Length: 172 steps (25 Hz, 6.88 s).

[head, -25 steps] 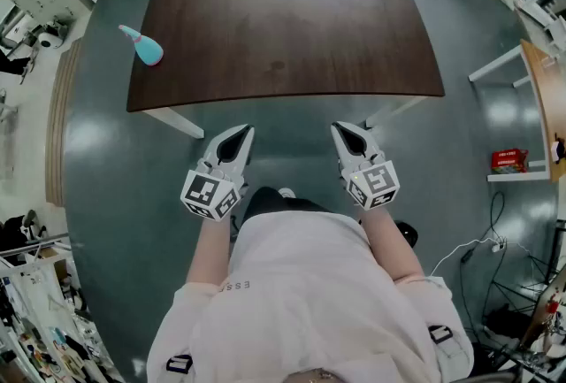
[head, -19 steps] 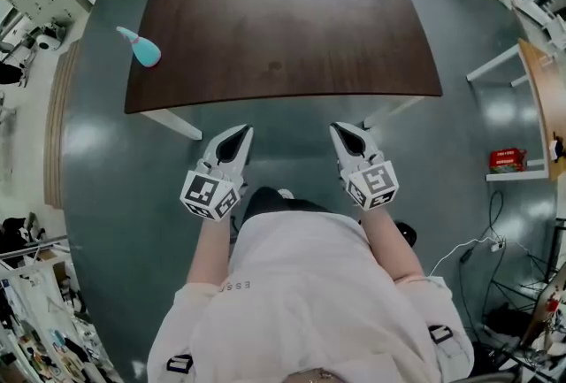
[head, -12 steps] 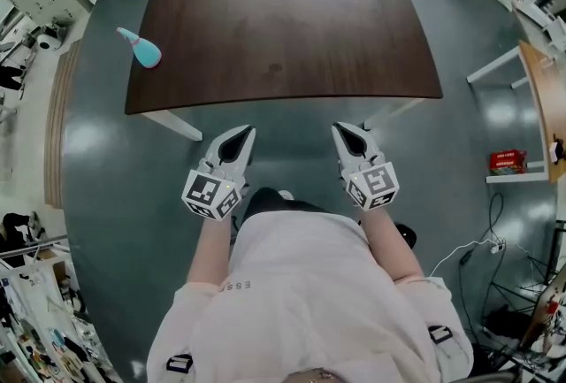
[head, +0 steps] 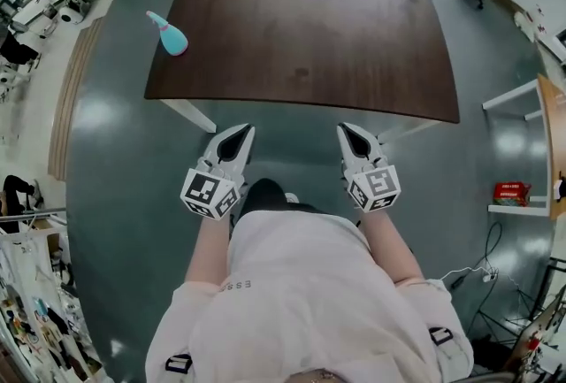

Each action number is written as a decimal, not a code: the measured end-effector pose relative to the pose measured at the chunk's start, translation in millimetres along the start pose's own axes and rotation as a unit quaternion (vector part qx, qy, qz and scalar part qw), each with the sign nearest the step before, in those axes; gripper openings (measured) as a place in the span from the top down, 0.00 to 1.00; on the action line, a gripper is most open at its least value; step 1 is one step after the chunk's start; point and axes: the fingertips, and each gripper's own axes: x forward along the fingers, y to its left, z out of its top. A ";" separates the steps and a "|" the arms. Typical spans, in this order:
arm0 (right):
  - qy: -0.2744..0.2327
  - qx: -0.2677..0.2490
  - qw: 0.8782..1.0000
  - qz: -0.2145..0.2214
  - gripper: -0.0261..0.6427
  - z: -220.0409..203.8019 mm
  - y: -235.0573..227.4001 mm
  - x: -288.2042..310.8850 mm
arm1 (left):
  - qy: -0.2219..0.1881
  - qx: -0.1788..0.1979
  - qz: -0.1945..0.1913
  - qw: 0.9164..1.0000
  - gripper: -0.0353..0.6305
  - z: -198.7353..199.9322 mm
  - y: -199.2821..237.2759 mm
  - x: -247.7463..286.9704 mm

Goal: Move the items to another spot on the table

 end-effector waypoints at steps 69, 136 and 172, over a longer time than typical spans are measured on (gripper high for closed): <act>0.074 -0.015 0.992 0.101 0.68 39.7 220.2 528.1 | 0.045 -0.075 0.029 0.996 0.92 39.6 496.2 -46.3; 0.024 0.059 0.973 -0.223 0.69 8.5 -405.6 -56.4 | 0.083 -0.022 -0.265 0.960 0.92 -13.8 -145.3 456.8; 0.046 0.005 0.995 -0.089 0.47 -13.1 -493.5 36.9 | 0.076 -0.041 -0.081 0.993 0.92 -36.9 -140.2 490.3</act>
